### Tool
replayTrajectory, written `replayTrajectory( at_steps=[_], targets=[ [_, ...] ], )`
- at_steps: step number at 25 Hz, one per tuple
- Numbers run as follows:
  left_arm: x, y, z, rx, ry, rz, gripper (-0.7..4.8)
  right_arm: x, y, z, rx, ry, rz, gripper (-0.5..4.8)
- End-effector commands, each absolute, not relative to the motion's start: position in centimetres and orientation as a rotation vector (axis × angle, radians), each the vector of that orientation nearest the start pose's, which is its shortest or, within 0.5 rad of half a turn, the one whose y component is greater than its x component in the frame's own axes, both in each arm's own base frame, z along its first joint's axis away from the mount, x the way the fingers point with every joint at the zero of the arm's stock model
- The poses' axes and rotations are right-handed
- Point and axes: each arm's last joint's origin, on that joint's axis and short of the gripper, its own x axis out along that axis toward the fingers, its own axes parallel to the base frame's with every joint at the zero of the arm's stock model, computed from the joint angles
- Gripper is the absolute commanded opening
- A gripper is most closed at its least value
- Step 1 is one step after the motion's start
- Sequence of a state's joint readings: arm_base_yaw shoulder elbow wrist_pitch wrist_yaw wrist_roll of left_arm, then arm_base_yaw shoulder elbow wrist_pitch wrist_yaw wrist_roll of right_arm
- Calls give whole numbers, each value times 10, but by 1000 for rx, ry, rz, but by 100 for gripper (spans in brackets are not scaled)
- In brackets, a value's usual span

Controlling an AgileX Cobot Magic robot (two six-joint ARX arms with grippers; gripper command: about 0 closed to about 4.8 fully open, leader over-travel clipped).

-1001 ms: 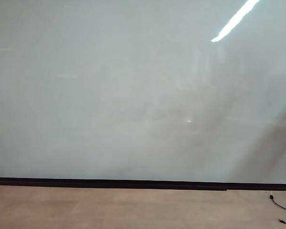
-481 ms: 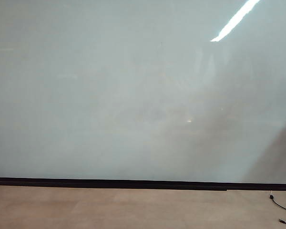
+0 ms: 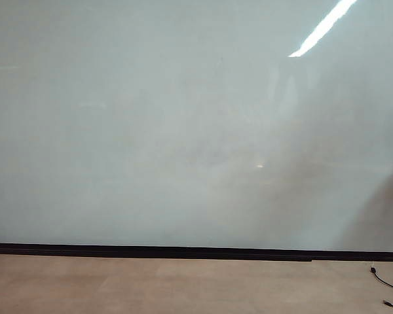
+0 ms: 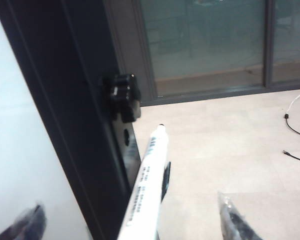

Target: Pick up the pen on the shelf to the right of the whiteboard and write the letter A.

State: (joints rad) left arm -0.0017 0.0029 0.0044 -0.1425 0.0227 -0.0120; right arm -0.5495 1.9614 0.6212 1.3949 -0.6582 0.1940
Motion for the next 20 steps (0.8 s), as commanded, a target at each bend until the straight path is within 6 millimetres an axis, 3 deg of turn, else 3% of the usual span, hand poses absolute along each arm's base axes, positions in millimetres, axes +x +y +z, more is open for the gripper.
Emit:
replayTrajectory(
  at_steps=[1, 17, 20],
  targets=[
    [97, -1, 153, -9, 131, -24, -5, 290, -153, 130, 125, -53, 129, 425],
    [97, -1, 153, -10, 131, -24, -4, 293, -161, 129, 18, -48, 81, 384],
    [97, -1, 153, -9, 131, -24, -5, 294, -161, 130, 12, -60, 81, 355]
  ],
)
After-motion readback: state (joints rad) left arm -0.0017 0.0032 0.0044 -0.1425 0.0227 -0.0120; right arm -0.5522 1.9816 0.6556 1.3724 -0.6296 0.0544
